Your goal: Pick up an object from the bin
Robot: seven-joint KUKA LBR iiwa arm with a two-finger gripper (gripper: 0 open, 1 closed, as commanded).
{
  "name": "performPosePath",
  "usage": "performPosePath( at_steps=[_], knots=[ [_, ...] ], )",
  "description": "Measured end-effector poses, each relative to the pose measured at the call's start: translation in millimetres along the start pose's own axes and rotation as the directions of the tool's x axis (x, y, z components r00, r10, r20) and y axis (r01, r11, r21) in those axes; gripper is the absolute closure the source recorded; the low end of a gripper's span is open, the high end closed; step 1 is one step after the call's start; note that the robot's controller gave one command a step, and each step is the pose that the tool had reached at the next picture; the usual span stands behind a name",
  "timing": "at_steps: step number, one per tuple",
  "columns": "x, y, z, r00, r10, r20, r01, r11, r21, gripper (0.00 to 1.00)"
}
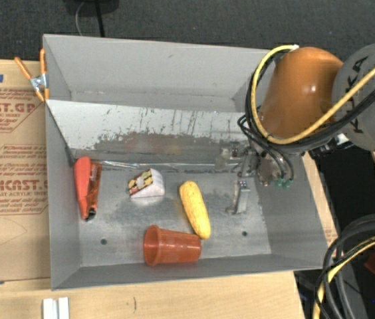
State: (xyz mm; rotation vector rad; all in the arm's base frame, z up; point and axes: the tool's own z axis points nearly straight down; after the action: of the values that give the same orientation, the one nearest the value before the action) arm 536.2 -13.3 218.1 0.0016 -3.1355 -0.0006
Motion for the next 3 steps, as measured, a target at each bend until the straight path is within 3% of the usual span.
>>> performPosePath(
  at_steps=[1,2,3],
  knots=[
    [-1.4,0,-5,1.0,0.0,0.008,0.0,1.0,0.0,0.0],
    [-15.2,9,26,0.963,-0.268,0.009,0.268,0.963,0.002,0.0],
    [-28.4,28,52,0.784,-0.621,0.008,0.621,0.784,0.006,0.0]
  ],
)
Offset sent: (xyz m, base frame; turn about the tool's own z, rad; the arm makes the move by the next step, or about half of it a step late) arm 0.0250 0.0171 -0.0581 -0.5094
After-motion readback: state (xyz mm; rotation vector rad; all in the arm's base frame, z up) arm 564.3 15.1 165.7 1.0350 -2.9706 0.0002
